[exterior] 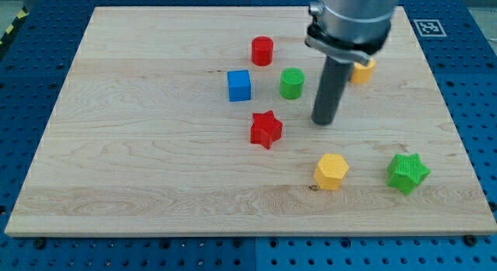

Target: Move the red star left to the yellow hexagon

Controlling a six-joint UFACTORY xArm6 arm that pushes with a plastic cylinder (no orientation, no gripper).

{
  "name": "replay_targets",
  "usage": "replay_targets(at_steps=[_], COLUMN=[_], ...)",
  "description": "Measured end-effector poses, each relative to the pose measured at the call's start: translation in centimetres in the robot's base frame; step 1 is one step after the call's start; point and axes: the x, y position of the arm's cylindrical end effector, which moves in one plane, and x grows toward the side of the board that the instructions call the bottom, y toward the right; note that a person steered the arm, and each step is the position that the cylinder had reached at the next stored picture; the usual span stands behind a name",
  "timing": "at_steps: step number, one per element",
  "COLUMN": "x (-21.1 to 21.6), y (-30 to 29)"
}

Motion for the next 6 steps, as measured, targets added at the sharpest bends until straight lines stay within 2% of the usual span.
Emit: replay_targets(at_steps=[1, 2, 3, 6], x=[-2.9, -2.9, -1.3, 1.3], y=[-4.7, -9.4, -10.8, -7.6])
